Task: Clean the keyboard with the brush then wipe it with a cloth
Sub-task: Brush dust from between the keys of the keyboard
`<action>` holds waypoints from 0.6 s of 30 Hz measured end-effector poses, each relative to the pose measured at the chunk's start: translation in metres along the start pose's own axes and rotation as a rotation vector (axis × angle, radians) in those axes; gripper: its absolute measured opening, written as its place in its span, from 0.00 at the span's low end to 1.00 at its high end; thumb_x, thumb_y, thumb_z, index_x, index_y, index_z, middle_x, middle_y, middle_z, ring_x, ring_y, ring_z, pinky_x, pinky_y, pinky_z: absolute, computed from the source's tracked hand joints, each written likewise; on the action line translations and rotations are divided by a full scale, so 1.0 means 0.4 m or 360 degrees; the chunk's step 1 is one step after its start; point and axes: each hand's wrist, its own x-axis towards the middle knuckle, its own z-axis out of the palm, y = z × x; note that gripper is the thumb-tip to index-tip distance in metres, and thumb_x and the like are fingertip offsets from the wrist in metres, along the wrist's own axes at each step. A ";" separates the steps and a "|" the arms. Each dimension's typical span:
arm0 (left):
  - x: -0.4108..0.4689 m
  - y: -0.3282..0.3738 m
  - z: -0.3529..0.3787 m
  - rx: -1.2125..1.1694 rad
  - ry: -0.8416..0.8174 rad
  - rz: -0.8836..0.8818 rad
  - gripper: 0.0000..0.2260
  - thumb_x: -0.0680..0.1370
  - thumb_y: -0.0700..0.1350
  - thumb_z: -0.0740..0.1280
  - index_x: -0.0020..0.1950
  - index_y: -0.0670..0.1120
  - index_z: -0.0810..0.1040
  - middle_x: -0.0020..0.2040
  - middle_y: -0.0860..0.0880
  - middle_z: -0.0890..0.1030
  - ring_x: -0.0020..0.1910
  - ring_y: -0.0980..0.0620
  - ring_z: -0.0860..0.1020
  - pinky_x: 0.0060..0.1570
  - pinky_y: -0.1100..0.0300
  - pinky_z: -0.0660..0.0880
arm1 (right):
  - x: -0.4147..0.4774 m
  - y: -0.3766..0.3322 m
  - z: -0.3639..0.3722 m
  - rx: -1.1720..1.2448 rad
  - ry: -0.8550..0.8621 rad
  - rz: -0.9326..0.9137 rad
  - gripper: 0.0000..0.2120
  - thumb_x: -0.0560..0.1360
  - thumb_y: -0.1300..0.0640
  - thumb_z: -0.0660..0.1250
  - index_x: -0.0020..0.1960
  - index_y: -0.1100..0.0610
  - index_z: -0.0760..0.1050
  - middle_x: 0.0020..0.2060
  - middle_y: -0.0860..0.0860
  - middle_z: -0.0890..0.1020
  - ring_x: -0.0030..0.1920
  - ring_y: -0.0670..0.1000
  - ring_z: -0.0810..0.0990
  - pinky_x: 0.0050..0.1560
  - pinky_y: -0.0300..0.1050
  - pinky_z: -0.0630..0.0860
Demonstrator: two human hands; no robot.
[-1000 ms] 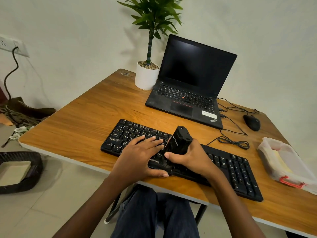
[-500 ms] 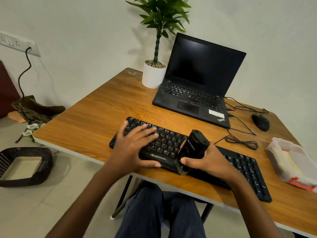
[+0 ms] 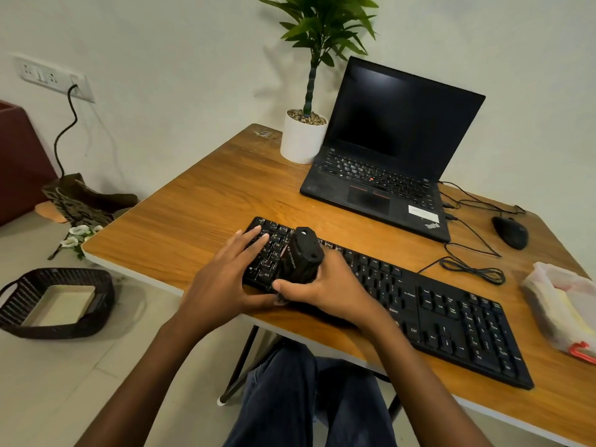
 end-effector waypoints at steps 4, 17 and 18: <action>0.000 0.002 -0.005 0.0032 -0.0050 -0.0058 0.54 0.55 0.83 0.47 0.76 0.58 0.50 0.72 0.67 0.44 0.72 0.62 0.43 0.68 0.50 0.61 | -0.044 0.027 -0.046 -0.0023 0.0058 0.0117 0.14 0.67 0.55 0.75 0.49 0.56 0.76 0.41 0.49 0.82 0.44 0.44 0.81 0.47 0.43 0.79; -0.001 0.014 -0.014 0.0042 -0.0085 -0.0077 0.55 0.54 0.83 0.48 0.76 0.58 0.50 0.71 0.68 0.43 0.71 0.63 0.43 0.66 0.50 0.65 | -0.033 0.025 -0.054 -0.0110 0.0000 0.0075 0.17 0.65 0.49 0.74 0.48 0.56 0.74 0.42 0.51 0.82 0.45 0.50 0.81 0.49 0.54 0.78; -0.002 0.014 -0.015 0.0023 -0.0072 -0.0075 0.55 0.54 0.83 0.49 0.76 0.58 0.51 0.71 0.68 0.44 0.72 0.63 0.44 0.65 0.51 0.65 | -0.010 0.019 -0.035 -0.0103 -0.0011 0.0048 0.18 0.64 0.47 0.73 0.48 0.56 0.74 0.41 0.50 0.82 0.45 0.50 0.81 0.48 0.53 0.78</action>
